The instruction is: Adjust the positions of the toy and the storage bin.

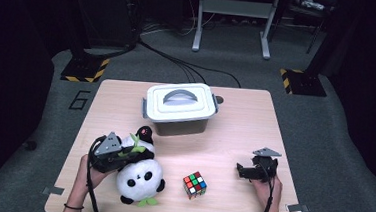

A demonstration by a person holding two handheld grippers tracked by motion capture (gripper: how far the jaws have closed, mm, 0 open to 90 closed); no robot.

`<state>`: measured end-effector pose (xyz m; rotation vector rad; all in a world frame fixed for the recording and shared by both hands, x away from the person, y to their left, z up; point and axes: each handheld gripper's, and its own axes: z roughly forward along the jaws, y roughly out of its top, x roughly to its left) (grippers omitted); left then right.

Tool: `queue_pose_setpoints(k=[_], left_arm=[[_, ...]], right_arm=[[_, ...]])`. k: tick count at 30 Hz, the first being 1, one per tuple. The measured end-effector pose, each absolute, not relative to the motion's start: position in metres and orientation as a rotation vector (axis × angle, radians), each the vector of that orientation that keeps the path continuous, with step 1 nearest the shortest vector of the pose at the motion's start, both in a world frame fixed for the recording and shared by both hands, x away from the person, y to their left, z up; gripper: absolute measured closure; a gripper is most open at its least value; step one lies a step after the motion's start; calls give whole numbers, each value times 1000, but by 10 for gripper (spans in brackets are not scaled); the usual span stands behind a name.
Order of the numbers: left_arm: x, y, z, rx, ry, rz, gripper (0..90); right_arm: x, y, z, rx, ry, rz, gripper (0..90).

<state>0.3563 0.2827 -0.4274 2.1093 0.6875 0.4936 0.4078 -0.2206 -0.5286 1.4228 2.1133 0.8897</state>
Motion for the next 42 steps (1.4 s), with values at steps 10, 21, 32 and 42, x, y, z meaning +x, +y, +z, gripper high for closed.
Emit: queue_pose_setpoints(k=[10,21,32,42], left_arm=[[347,297,-425,2061,735,508,759],[350,320,-417,2029,779,550,759],[361,336,-410,2016,818,580,759],[378,357,-405,1989,862,598,759]], right_arm=[[408,-221,-529,1422,2114,890,0],[408,-221,-529,1423,2113,889,0],[408,-221,-529,1423,2114,892,0],[408,-220,-529,1425,2112,890,0]])
